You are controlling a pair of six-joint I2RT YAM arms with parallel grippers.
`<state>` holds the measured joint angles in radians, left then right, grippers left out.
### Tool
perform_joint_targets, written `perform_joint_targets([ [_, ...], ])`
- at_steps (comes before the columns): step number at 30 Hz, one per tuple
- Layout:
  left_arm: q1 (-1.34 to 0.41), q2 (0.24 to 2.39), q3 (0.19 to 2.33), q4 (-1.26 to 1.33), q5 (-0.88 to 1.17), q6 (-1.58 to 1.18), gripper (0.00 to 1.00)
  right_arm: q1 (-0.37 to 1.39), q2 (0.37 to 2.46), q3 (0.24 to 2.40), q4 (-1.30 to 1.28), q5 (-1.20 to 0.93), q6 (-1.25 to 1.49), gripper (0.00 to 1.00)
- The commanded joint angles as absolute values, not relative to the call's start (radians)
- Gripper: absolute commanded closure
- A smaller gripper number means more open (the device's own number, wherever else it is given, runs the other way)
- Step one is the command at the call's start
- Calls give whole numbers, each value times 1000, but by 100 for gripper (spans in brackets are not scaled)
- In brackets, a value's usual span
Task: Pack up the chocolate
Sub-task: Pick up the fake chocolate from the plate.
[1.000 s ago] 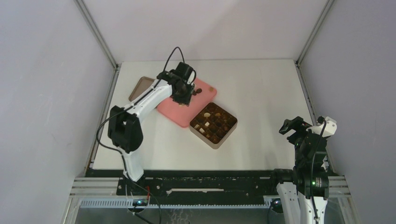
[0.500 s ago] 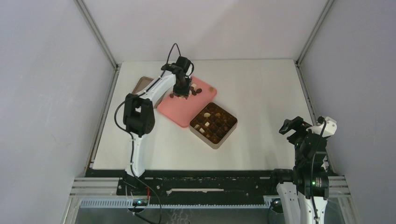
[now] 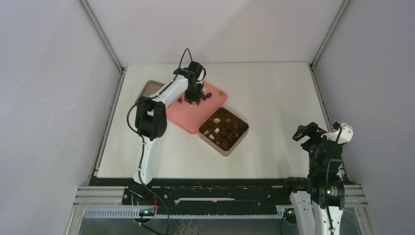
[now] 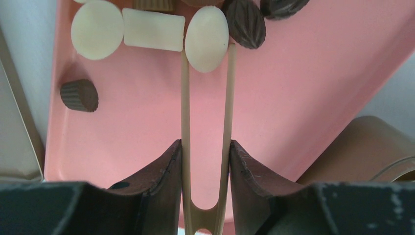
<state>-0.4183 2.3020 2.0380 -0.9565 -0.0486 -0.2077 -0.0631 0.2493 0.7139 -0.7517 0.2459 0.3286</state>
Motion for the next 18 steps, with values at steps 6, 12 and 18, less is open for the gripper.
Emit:
perform_joint_targets([
  [6,-413,2336,2140,-959,-56,-220,63,-57,245,709,-719,259,330,8],
  [12,-413,2304,2133,-967,-69,-208,84,-55,245,709,-719,256,330,8],
  [18,-413,2179,2031,-970,-52,-196,95,-55,245,709,-719,250,331,8],
])
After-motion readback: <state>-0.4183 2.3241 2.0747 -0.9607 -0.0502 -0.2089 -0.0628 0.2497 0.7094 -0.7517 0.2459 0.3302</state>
